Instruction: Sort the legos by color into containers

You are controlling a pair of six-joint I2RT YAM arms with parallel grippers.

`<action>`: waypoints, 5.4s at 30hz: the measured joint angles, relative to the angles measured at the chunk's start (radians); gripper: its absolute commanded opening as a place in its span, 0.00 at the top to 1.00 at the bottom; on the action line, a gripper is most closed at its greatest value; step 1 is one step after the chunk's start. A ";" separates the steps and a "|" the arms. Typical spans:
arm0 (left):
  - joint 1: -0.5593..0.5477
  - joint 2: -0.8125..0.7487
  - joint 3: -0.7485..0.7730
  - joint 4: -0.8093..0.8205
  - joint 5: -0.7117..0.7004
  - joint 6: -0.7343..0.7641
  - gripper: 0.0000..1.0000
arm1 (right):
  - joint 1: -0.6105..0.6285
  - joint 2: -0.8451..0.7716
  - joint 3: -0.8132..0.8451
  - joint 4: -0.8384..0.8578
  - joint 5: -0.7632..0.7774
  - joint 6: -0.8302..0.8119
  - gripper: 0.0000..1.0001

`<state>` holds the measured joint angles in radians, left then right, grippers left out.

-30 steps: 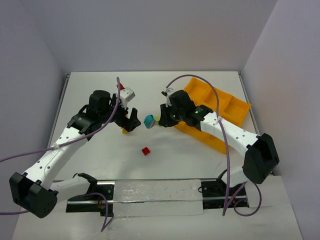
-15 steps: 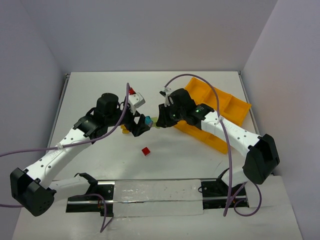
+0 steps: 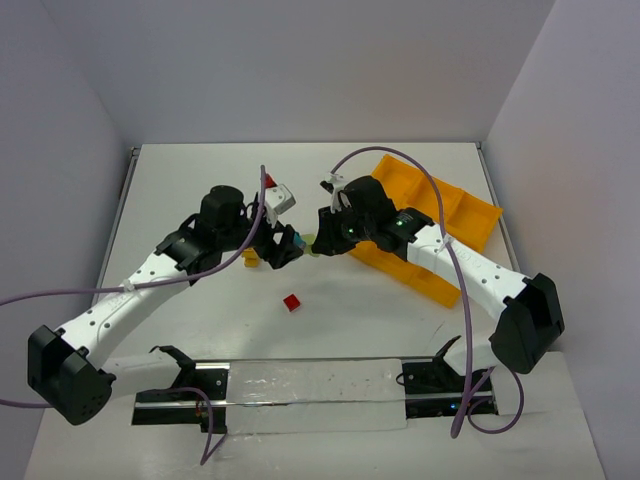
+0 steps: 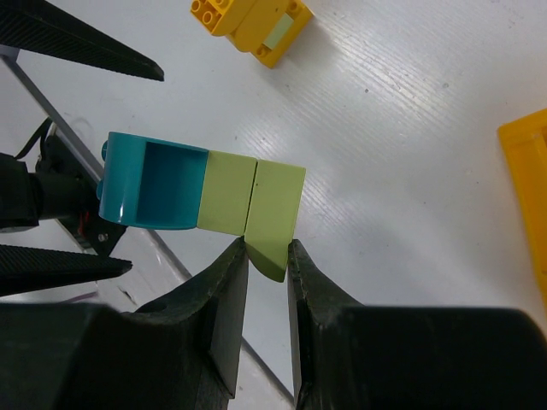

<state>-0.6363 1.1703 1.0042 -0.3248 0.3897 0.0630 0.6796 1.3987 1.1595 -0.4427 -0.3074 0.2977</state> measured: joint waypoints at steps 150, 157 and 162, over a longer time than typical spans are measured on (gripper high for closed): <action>0.209 -0.005 -0.082 0.531 0.666 -0.687 1.00 | -0.188 -0.128 -0.045 0.405 -0.729 0.027 0.23; 0.209 -0.017 -0.082 0.529 0.665 -0.680 1.00 | -0.172 -0.082 -0.027 0.435 -0.758 0.051 0.37; 0.209 -0.031 -0.082 0.522 0.660 -0.673 1.00 | -0.156 -0.075 -0.019 0.435 -0.774 0.049 0.73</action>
<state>-0.4269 1.1389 0.9226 0.1971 1.0494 -0.6096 0.5235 1.3233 1.1409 -0.0081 -1.0812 0.3468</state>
